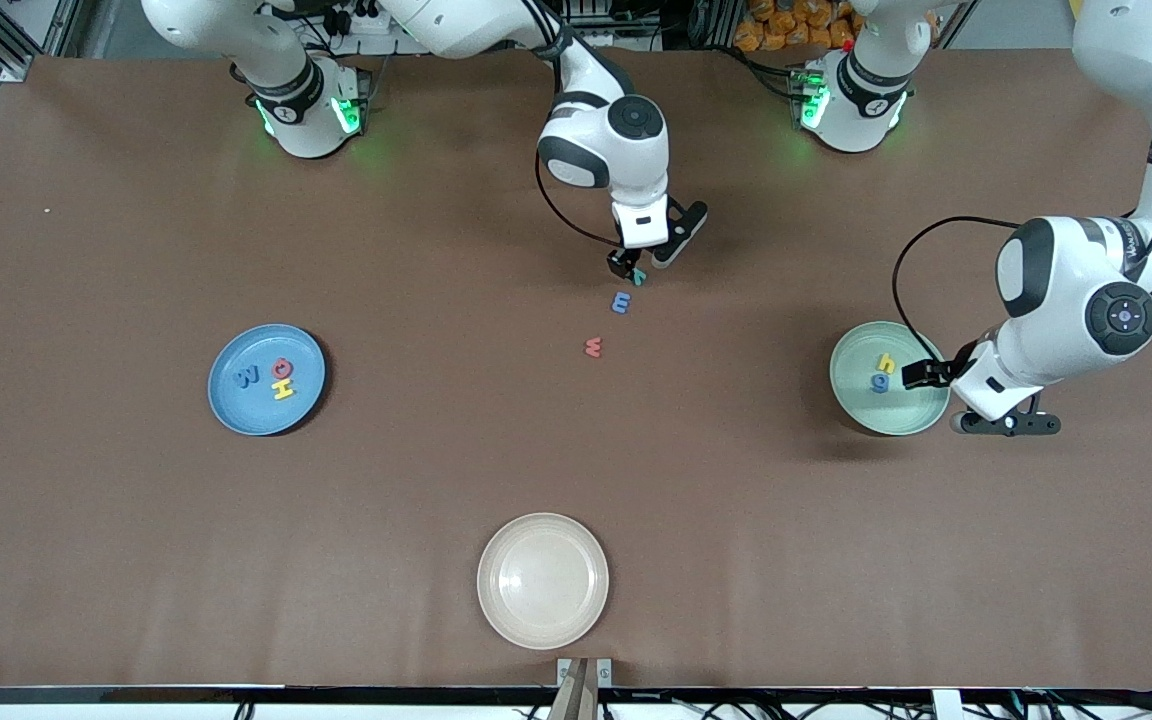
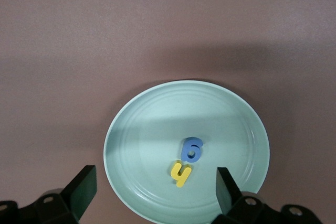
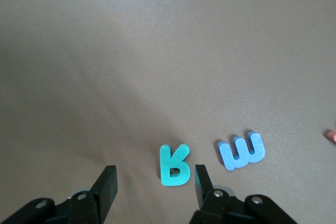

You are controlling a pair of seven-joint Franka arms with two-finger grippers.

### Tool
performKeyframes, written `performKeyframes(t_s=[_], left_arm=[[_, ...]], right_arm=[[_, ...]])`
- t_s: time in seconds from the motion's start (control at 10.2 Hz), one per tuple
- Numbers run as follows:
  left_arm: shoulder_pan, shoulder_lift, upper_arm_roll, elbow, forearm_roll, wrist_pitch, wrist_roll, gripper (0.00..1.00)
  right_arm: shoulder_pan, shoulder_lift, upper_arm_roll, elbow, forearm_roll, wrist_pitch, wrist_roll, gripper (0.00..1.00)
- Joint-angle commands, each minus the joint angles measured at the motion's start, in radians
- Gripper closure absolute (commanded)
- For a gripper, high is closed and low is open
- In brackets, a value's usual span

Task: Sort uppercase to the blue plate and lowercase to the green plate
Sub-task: 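Lower the right gripper and grasp the teal R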

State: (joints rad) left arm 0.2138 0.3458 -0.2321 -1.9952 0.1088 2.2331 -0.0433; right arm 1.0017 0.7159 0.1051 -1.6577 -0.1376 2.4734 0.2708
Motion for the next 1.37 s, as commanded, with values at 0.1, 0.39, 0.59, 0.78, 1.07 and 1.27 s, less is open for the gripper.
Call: performKeyframes(t_s=[0.1,0.39,0.59,0.78,1.07,1.27], left_arm=[[-0.011,-0.016,0.008,0.0,-0.037,-0.021,-0.017,0.0],[-0.014,-0.004,0.01,0.006,-0.066,-0.021,-0.018,0.0],[-0.014,0.005,0.01,0.007,-0.064,-0.021,-0.017,0.0],[-0.014,0.009,0.01,0.009,-0.064,-0.02,-0.014,0.0],[-0.022,0.027,0.01,0.021,-0.064,-0.02,-0.012,0.0],[-0.022,0.029,0.01,0.021,-0.064,-0.016,-0.012,0.0]], right_arm=[[0.003,0.025,0.001,0.027,-0.017,-0.001,-0.016,0.32],[0.003,0.034,0.001,0.035,-0.017,0.001,-0.038,0.32],[0.003,0.039,0.001,0.039,-0.017,0.001,-0.038,0.31],[0.003,0.043,0.001,0.042,-0.017,0.001,-0.038,0.3],[0.003,0.066,0.001,0.059,-0.031,0.007,-0.038,0.3],[0.003,0.07,0.001,0.059,-0.034,0.015,-0.038,0.3]])
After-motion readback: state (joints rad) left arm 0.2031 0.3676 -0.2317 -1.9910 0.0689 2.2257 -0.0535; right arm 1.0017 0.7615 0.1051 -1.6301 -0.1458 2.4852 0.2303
